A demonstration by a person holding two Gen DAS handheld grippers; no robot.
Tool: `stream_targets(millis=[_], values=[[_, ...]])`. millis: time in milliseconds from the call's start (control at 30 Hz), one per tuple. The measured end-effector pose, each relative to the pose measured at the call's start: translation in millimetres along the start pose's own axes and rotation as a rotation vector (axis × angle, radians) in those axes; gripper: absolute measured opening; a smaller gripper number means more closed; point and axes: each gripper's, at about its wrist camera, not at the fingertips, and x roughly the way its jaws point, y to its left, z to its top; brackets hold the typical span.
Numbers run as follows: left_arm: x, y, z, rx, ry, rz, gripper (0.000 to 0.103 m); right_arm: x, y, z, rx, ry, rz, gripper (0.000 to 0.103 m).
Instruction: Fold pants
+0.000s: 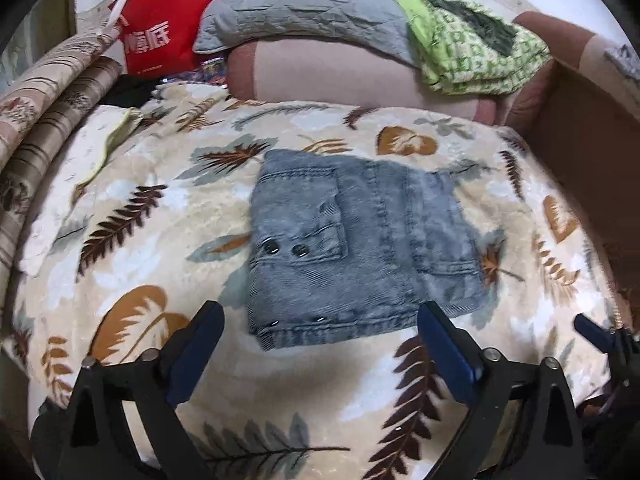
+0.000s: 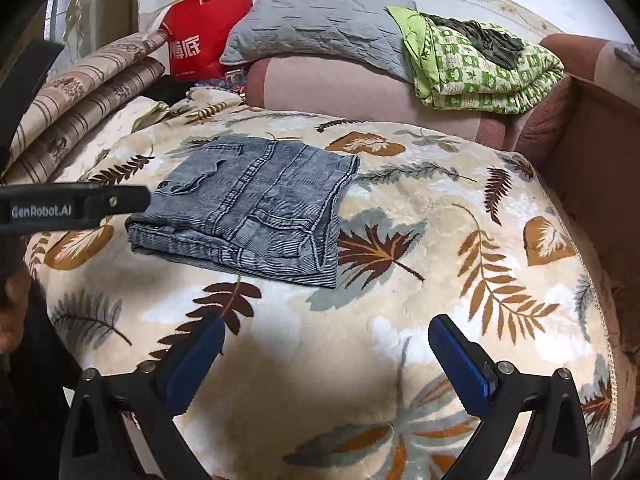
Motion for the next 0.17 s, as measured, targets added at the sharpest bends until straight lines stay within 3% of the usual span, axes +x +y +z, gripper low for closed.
stream_targets(millis=[167], values=[[2.6,3.1,12.1,-0.017,-0.014,-0.027,0.101,-1.7,1.7,5.4,0.006,0.006,0.002,0.103]])
